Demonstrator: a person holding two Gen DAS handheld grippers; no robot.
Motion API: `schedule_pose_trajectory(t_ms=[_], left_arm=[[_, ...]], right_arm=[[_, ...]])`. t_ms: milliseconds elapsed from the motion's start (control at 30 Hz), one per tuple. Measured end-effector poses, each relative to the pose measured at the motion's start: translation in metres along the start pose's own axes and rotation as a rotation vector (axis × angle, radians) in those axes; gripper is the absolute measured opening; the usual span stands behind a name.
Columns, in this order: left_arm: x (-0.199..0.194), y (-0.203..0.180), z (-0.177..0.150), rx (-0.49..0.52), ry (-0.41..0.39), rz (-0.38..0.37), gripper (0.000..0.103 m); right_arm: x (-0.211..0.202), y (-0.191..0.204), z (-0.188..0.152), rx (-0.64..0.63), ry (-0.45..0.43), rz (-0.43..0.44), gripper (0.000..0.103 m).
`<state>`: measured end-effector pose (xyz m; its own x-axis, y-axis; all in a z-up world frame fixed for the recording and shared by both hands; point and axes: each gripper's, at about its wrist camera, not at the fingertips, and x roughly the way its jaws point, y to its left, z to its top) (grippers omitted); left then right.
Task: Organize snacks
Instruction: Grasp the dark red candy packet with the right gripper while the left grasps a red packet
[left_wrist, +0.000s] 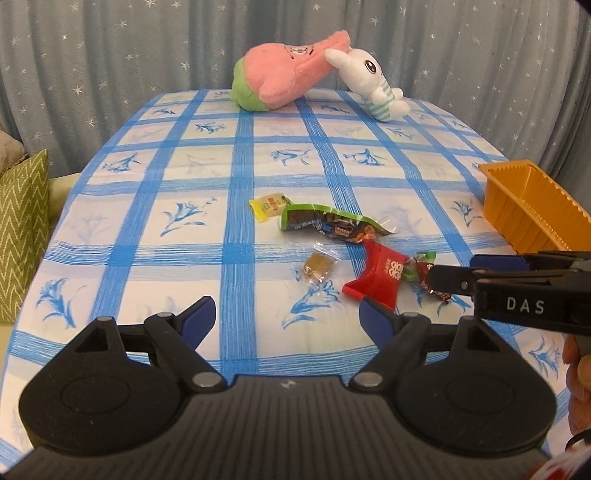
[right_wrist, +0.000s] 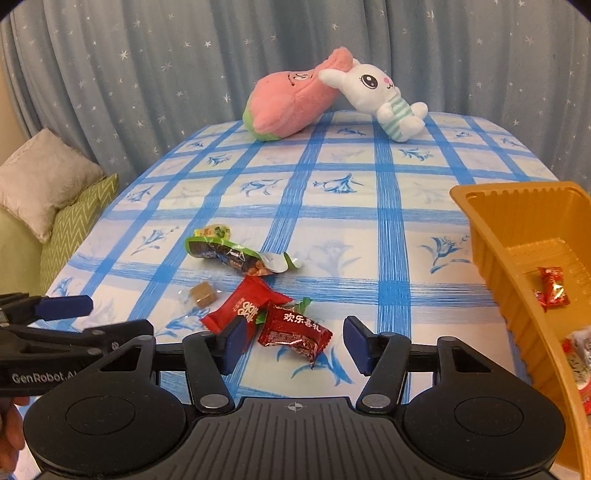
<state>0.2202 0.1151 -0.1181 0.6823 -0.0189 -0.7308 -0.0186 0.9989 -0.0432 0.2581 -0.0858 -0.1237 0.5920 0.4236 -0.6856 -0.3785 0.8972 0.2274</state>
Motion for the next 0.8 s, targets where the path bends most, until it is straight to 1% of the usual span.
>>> schedule_pose_trajectory(t_ms=[33,133,167,267,333,467,500,633,667,700,767,800], left_arm=[[0.003,0.0,0.0,0.0,0.003,-0.001,0.083],[0.008,-0.001,-0.001,0.0,0.005,-0.007,0.083],[0.01,-0.001,0.0,0.001,0.005,-0.008,0.082],[0.013,-0.002,0.0,0.011,0.002,-0.016,0.082],[0.014,-0.004,0.001,0.018,0.001,-0.022,0.082],[0.017,-0.009,0.003,0.034,-0.007,-0.049,0.082],[0.017,-0.011,0.004,0.045,-0.01,-0.055,0.082],[0.021,-0.018,0.006,0.08,-0.016,-0.077,0.082],[0.021,-0.02,0.006,0.087,-0.019,-0.083,0.082],[0.022,-0.021,0.006,0.093,-0.022,-0.087,0.082],[0.023,-0.023,0.005,0.103,-0.026,-0.094,0.081],[0.023,-0.023,0.005,0.106,-0.027,-0.096,0.081]], right_arm=[[0.003,0.0,0.0,0.002,0.005,0.004,0.054],[0.011,-0.001,0.001,0.013,0.023,0.017,0.046],[0.014,-0.002,0.001,0.015,0.029,0.02,0.042],[0.018,-0.002,0.002,0.014,0.037,0.018,0.036],[0.019,-0.002,0.002,0.013,0.038,0.019,0.033],[0.013,-0.002,0.003,0.006,0.025,0.018,0.024],[0.012,-0.003,0.003,0.004,0.022,0.017,0.023],[0.013,-0.006,0.003,-0.005,0.035,0.017,0.024],[0.013,-0.006,0.002,-0.007,0.039,0.012,0.03],[0.015,-0.006,0.001,-0.008,0.047,0.002,0.039],[0.018,-0.009,-0.001,-0.005,0.062,-0.019,0.046],[0.02,-0.01,-0.001,0.005,0.066,-0.016,0.046]])
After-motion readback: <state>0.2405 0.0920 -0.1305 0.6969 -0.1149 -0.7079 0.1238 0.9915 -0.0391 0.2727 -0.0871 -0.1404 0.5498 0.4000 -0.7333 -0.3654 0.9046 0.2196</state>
